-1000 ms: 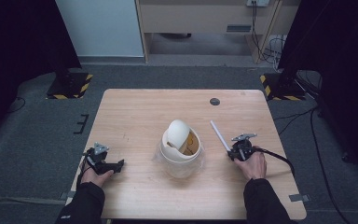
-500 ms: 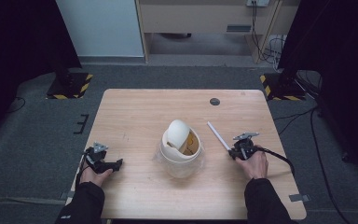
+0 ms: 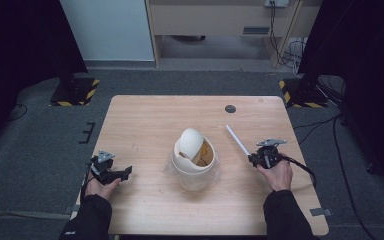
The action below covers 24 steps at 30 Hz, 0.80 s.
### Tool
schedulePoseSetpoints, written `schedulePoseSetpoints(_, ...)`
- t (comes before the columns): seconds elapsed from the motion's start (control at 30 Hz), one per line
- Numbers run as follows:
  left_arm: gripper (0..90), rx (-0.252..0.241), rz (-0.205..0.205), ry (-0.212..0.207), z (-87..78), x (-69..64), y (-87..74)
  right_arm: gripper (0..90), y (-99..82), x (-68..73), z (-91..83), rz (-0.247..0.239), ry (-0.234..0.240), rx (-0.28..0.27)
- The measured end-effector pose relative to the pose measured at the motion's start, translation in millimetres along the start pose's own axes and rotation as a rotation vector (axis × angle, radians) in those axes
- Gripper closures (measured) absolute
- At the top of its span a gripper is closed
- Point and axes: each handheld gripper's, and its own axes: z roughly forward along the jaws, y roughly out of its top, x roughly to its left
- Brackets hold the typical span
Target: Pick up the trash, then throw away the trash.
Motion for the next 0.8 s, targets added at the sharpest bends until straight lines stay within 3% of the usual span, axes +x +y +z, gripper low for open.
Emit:
schedulePoseSetpoints(0.07, 15.3, -0.017, -0.002, -0.002, -1.8, -1.0, 1.6, 79.1, 0.6, -0.3, -1.6, 0.004, 0.004, -0.009)
schedulePoseSetpoints(0.23, 15.4, -0.117, -0.003, -0.009, -12.3, -7.6, 11.2, 79.1, 5.3, -1.7, -12.6, 0.007, 0.015, -0.06)
schedulePoseSetpoints(0.4, 15.6, -0.219, 0.002, -0.02, -23.0, -15.0, 20.0, 79.1, 12.2, -3.6, -29.7, 0.017, 0.023, -0.144)
schedulePoseSetpoints(0.7, 16.2, -0.312, -0.009, -0.053, -35.1, -22.4, 28.7, 79.1, 18.3, -4.4, -47.9, 0.027, 0.031, -0.224)
schedulePoseSetpoints(0.8, 16.2, -0.382, -0.014, -0.064, -44.3, -27.2, 34.0, 79.1, 23.2, -3.5, -56.4, 0.03, 0.046, -0.268)
